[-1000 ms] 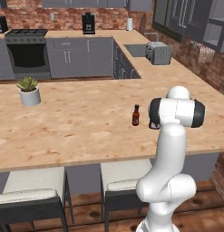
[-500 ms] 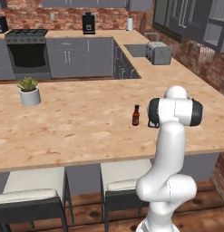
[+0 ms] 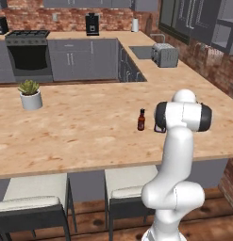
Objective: The dining table condiment station is running low on condiment bottle. Refill the condiment station by opening the cabinet and taking the condiment bottle from the cabinet and placing it on the dining table.
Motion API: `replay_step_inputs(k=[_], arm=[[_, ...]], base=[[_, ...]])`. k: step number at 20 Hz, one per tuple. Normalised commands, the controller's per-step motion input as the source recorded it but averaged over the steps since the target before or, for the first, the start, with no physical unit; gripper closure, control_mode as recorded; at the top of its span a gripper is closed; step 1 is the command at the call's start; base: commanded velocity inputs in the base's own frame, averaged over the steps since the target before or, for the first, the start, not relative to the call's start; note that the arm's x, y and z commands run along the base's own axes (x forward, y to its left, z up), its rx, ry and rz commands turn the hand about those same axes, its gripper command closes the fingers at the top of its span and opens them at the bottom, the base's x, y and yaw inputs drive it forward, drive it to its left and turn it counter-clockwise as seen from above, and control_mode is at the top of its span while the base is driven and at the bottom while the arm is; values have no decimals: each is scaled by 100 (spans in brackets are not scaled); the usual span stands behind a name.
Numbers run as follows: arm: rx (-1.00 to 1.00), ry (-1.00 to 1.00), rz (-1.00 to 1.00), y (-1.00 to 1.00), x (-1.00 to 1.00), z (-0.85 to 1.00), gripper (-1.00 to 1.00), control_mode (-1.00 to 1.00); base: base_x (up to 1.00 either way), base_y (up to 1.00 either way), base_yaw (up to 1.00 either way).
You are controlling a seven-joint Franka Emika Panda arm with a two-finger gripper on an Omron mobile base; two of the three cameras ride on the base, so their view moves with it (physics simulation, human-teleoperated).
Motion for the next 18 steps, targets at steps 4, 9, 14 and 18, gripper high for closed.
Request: replay_step_inputs(k=[4, 9, 14, 18], arm=[[-1, -3, 1, 0, -19, -24, 100, -100], [-2, -3, 1, 0, -18, -27, 100, -100], [-3, -4, 1, 0, -22, -31, 100, -100], [-4, -6, 1, 0, -24, -37, 100, -100]], base=[[0, 0, 0], [0, 0, 0], [0, 0, 0], [0, 0, 0]])
